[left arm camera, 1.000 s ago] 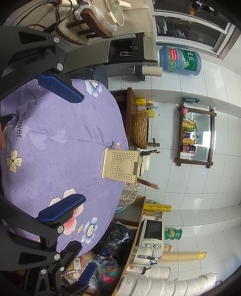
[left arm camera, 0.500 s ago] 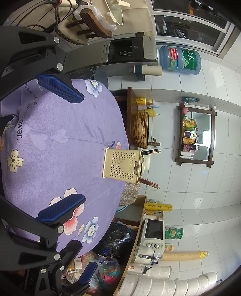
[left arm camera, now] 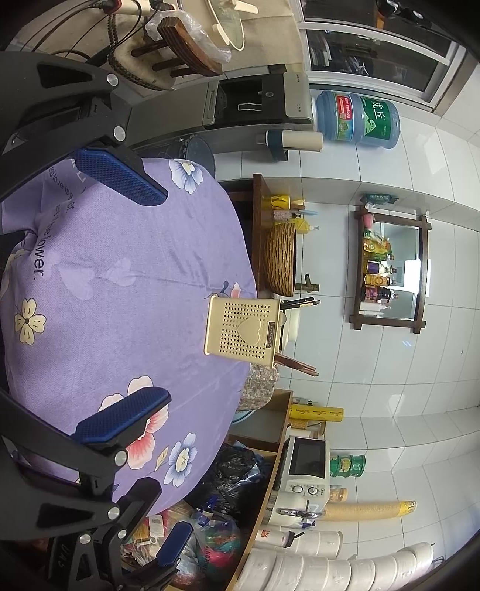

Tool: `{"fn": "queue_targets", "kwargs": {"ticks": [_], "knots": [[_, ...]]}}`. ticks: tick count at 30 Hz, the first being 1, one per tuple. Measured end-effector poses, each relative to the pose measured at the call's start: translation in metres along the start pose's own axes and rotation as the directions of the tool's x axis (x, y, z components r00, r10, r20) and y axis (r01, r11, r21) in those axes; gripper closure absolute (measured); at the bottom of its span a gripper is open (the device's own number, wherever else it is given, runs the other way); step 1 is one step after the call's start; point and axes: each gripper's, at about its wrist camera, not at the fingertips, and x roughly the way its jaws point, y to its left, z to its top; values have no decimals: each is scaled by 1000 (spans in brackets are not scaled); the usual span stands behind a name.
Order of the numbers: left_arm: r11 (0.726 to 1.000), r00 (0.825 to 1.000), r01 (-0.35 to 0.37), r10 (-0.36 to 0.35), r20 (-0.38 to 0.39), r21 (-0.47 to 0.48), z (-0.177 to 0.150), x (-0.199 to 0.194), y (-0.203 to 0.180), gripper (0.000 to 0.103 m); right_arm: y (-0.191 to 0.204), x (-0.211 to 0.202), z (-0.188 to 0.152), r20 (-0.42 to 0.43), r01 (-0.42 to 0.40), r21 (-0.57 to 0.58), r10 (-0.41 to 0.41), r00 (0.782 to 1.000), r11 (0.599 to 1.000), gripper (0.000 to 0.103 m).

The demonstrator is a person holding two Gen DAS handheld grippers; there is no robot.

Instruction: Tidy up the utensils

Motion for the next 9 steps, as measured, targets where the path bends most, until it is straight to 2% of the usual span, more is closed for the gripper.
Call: {"fn": "queue_targets", "kwargs": {"ticks": [9], "knots": [[1000, 1000, -1, 1, -12, 4, 1, 2, 2, 5, -1, 1, -3, -5, -2, 1, 2, 1000, 1000, 6]]}}
